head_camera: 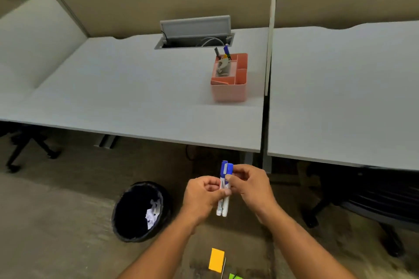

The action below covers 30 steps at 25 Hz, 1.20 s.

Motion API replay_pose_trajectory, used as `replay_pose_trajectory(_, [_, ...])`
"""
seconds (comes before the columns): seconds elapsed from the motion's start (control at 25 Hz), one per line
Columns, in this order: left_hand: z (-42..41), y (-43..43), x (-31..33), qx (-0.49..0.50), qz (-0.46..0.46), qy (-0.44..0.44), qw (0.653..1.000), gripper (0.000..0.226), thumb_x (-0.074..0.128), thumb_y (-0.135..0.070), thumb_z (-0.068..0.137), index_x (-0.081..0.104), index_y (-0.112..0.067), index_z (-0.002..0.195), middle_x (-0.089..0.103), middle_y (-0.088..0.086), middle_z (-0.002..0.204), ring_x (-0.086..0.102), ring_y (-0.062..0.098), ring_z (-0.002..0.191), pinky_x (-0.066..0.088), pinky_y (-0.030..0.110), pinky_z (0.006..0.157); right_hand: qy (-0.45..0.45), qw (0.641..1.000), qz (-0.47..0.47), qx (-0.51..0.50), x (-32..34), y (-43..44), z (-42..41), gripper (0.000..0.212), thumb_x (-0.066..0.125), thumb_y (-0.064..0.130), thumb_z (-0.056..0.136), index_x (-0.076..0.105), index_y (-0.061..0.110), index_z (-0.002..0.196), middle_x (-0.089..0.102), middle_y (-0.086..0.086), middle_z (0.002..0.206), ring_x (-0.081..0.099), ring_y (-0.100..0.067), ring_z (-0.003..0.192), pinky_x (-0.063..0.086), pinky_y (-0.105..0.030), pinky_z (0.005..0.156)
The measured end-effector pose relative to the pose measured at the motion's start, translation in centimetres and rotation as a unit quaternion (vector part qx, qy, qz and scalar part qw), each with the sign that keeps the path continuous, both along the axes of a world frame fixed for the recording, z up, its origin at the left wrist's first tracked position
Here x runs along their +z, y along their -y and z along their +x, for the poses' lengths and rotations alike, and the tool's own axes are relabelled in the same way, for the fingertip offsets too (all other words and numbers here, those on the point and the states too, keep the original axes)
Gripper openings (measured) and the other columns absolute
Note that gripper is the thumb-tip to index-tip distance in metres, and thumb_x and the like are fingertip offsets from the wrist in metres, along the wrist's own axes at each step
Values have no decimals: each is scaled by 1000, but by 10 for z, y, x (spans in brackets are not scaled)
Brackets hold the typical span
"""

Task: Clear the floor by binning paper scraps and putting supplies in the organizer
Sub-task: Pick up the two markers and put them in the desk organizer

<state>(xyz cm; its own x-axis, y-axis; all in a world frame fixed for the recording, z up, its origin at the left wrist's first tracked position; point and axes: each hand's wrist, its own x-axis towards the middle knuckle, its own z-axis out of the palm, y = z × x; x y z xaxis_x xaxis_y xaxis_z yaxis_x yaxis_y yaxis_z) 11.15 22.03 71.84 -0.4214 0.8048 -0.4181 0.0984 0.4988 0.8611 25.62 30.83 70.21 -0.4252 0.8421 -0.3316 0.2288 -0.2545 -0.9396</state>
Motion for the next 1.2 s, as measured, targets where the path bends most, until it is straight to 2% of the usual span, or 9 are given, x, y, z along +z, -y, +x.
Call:
replay_pose_trajectory(0.24, [46, -43, 85, 7, 22, -20, 1000, 17, 88, -28, 78, 80, -35, 91, 82, -5, 88, 80, 10, 84, 63, 23, 72, -7, 999, 30, -11, 84, -43, 34, 24, 76, 28, 91, 74, 28, 115, 77, 11, 104, 74, -7, 96, 63, -32, 90])
replay_pose_trajectory(0.36, [47, -72, 107, 1, 35, -42, 999, 18, 90, -31, 76, 78, -33, 89, 81, -9, 86, 79, 6, 81, 60, 17, 67, -11, 999, 45, -25, 110, -68, 34, 17, 76, 26, 90, 73, 39, 101, 77, 12, 100, 74, -1, 91, 63, -29, 87])
replay_pose_trajectory(0.48, [32, -105, 120, -7, 47, -72, 996, 24, 91, -32, 75, 75, -31, 92, 80, -10, 85, 78, 4, 80, 63, 23, 71, 2, 996, 77, -37, 129, -97, 21, 23, 77, 23, 89, 71, 44, 88, 78, 15, 92, 74, 0, 86, 63, -27, 83])
replay_pose_trajectory(0.56, [17, -129, 125, -18, 59, -86, 994, 29, 90, -34, 76, 73, -33, 99, 81, -12, 85, 78, 4, 79, 66, 30, 77, 11, 994, 95, -46, 138, -119, 4, 20, 77, 21, 89, 74, 40, 90, 78, 14, 91, 75, -3, 84, 64, -28, 83])
replay_pose_trajectory(0.68, [-14, -174, 130, -45, 67, -112, 990, 50, 87, -41, 79, 67, -46, 124, 81, -13, 87, 78, 5, 80, 64, 25, 80, 32, 992, 106, -55, 148, -157, -30, 17, 75, 21, 91, 78, 31, 104, 78, 13, 95, 76, -7, 85, 63, -30, 87])
replay_pose_trajectory(0.88, [-84, -255, 133, -117, 88, -148, 978, 34, 76, -41, 89, 74, -29, 121, 80, -5, 112, 77, 17, 98, 61, 38, 100, 59, 986, 92, -128, 160, -219, -98, 20, 74, 21, 93, 78, 24, 112, 78, 7, 100, 75, -13, 90, 62, -36, 93])
replay_pose_trajectory(1.04, [-126, -310, 141, -191, 99, -124, 969, 39, 68, -34, 98, 69, -19, 134, 71, 5, 135, 67, 28, 124, 50, 46, 114, 76, 978, 97, -170, 174, -262, -138, 26, 74, 19, 93, 76, 16, 119, 78, -2, 106, 75, -20, 96, 62, -43, 94])
replay_pose_trajectory(1.12, [-141, -337, 146, -227, 107, -112, 961, 32, 59, -32, 103, 70, -17, 130, 72, 7, 130, 68, 27, 119, 54, 46, 109, 79, 974, 101, -187, 181, -281, -147, 27, 74, 17, 93, 76, 15, 120, 78, -3, 106, 76, -21, 95, 63, -43, 92])
replay_pose_trajectory(1.2, [-153, -359, 148, -252, 119, -112, 954, 27, 55, -29, 105, 75, -15, 116, 74, 5, 111, 72, 24, 103, 60, 42, 99, 81, 971, 111, -196, 184, -297, -152, 24, 74, 17, 93, 77, 17, 117, 79, -1, 104, 76, -21, 95, 63, -43, 91])
